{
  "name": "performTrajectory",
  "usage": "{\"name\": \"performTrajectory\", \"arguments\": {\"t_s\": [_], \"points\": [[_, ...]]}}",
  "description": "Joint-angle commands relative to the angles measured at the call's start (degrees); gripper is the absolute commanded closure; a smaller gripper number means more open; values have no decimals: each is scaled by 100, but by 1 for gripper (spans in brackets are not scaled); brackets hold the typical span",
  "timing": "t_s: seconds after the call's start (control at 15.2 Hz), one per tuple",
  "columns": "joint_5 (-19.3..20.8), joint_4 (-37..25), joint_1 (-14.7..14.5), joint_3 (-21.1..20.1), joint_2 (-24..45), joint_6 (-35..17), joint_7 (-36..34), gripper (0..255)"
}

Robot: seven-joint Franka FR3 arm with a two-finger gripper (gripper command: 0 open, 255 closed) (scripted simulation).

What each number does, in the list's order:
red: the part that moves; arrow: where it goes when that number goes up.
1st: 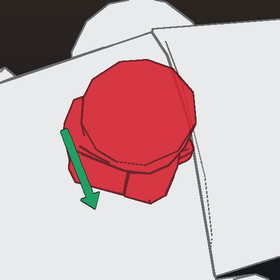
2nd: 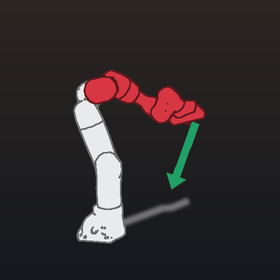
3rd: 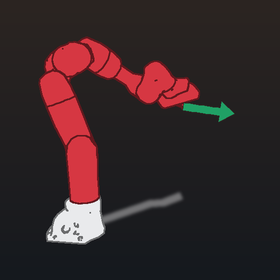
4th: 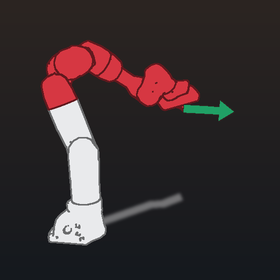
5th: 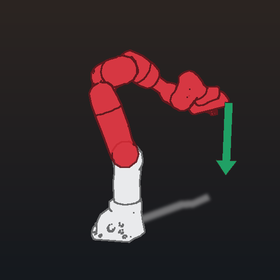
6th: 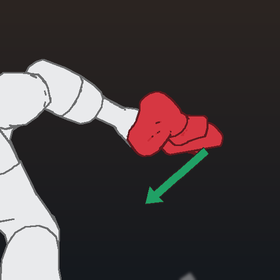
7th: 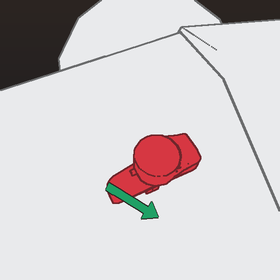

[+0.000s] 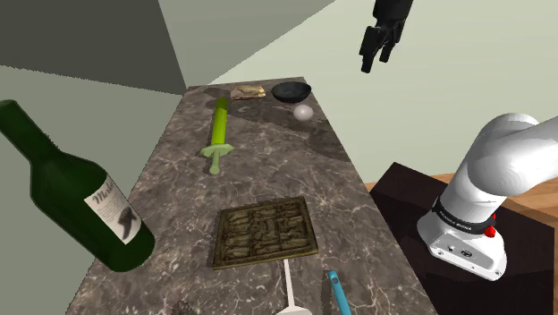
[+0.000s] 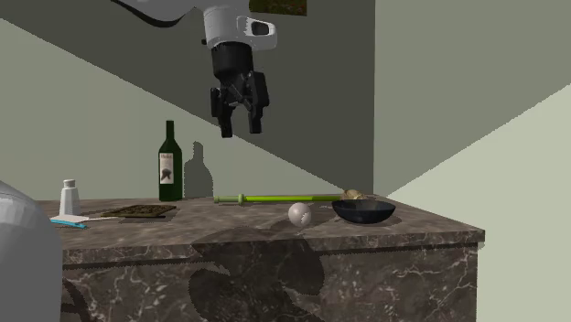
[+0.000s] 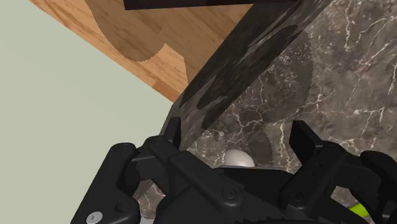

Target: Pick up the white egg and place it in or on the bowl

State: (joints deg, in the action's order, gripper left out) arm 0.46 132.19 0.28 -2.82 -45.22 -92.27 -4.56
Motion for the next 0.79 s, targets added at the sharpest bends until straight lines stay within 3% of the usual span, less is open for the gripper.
{"name": "performTrajectory", "arguments": {"t_s": [0.0,0.73], "points": [[0,0,0,0,0,0,0,0],[403,681,-193,-75,1371,-2692,660,0]]}}
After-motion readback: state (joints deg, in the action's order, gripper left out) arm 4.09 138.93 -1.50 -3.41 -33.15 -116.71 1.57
